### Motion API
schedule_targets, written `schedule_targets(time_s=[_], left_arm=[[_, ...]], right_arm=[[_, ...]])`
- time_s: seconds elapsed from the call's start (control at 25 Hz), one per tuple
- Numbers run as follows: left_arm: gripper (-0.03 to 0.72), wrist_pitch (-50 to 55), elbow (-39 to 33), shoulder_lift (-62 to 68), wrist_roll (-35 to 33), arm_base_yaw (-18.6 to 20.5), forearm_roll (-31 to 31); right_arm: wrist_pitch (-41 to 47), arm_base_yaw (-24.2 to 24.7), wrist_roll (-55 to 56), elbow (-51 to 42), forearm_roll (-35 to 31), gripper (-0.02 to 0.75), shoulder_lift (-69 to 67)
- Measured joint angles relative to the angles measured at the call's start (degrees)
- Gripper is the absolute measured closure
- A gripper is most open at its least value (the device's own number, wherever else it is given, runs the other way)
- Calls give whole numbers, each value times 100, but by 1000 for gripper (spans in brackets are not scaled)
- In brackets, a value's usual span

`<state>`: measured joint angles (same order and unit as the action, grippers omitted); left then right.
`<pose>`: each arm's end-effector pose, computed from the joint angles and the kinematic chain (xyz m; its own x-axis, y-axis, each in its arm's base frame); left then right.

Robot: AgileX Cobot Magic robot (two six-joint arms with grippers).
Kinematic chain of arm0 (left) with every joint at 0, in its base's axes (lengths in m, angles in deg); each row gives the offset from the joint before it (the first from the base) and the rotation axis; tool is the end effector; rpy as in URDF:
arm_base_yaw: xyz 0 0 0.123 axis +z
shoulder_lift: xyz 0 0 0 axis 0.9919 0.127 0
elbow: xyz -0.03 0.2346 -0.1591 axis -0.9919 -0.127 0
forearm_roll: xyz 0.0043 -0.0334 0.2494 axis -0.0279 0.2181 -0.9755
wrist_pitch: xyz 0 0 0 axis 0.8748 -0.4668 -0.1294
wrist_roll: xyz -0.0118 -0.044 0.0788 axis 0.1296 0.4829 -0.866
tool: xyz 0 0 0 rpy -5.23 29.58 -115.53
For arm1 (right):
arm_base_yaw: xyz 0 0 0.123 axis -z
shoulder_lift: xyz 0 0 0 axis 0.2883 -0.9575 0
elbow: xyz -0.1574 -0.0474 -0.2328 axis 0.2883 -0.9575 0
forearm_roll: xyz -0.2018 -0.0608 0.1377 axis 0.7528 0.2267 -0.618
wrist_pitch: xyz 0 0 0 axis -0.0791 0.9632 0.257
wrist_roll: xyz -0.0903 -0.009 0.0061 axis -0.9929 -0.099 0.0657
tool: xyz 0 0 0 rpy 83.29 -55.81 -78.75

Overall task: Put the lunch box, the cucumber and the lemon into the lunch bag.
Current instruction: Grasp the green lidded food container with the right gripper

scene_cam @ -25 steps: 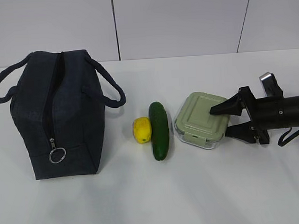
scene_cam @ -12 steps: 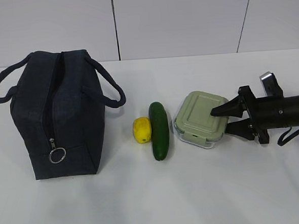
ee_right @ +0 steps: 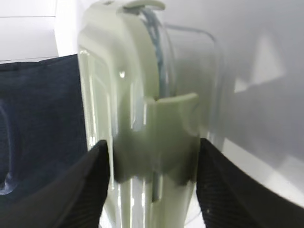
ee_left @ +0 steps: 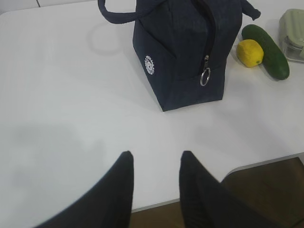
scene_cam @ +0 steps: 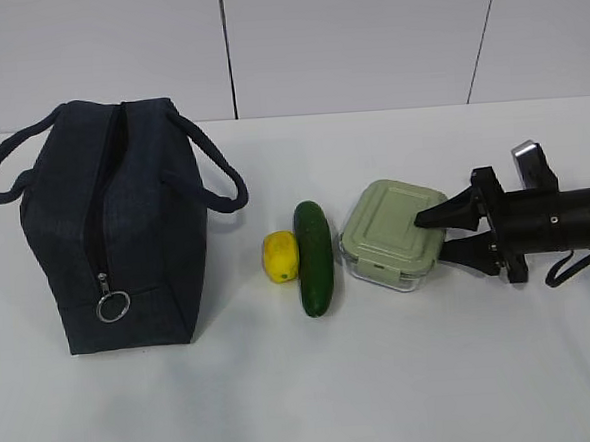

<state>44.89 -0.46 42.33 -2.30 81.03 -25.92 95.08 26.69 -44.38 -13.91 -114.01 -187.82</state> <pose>-0.0096 -0.0140 0.2814 -0.4706 0.0766 -0.8790 0.1973 0.9801 -0.0203 0.3764 0.0131 0.0885 -0.8798 0.4635 -0.1051 0.1052 0.4056 0.9080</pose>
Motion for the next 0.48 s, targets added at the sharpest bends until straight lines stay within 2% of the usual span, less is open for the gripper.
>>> schedule_targets(time_s=[0.48], left_arm=[[449,0,0,0,0,0,0]], right_arm=[[94,0,-63,0,-24,311,-19]])
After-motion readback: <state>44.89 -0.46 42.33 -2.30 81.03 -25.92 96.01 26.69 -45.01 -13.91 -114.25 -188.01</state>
